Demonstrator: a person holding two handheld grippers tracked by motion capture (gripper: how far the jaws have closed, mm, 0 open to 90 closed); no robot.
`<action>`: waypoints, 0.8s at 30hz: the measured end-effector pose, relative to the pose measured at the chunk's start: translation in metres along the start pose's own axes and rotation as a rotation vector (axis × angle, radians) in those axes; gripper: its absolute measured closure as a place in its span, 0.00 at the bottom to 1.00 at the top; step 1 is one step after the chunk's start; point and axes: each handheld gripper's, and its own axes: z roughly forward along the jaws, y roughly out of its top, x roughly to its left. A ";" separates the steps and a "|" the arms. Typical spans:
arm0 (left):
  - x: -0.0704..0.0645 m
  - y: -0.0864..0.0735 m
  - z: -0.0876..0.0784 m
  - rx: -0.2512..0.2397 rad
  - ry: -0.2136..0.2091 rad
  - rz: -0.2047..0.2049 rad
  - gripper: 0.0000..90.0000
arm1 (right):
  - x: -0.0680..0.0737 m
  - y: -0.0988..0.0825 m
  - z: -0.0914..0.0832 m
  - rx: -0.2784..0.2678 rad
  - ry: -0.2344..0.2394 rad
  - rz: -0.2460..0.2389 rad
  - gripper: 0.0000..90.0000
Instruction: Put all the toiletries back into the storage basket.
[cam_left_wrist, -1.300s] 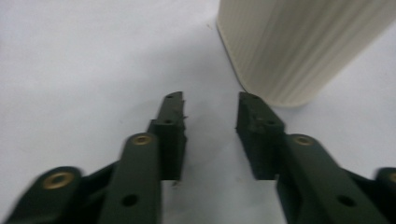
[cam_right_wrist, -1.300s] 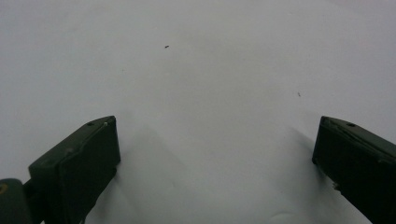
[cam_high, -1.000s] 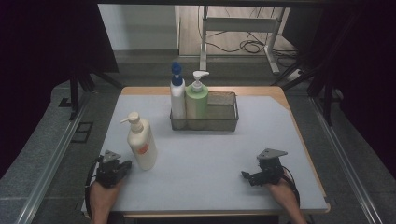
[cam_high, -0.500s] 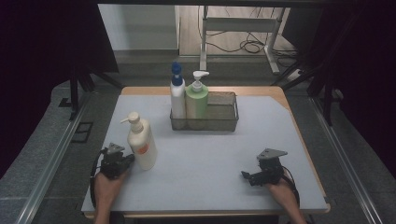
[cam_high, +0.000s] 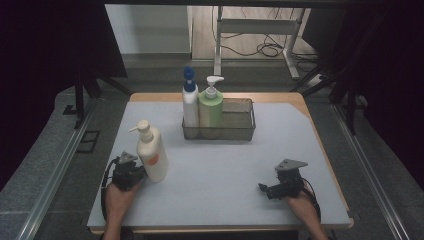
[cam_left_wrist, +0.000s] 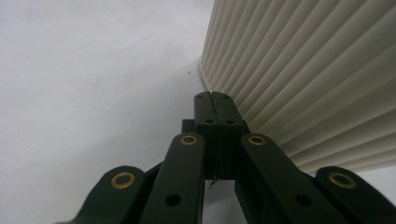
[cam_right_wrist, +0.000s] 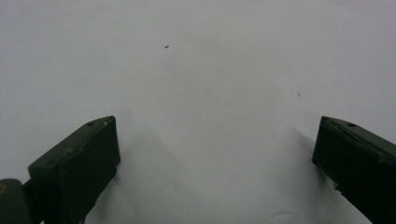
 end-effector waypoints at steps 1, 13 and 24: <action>0.000 0.000 0.000 -0.001 -0.001 0.004 0.99 | 0.000 0.000 0.000 0.000 0.000 0.000 0.00; -0.009 0.003 0.004 0.001 -0.004 0.022 0.99 | 0.000 0.000 0.000 0.000 0.000 0.000 0.00; -0.024 0.005 0.008 0.014 -0.020 0.046 0.99 | 0.000 0.000 0.000 0.000 0.000 0.000 0.00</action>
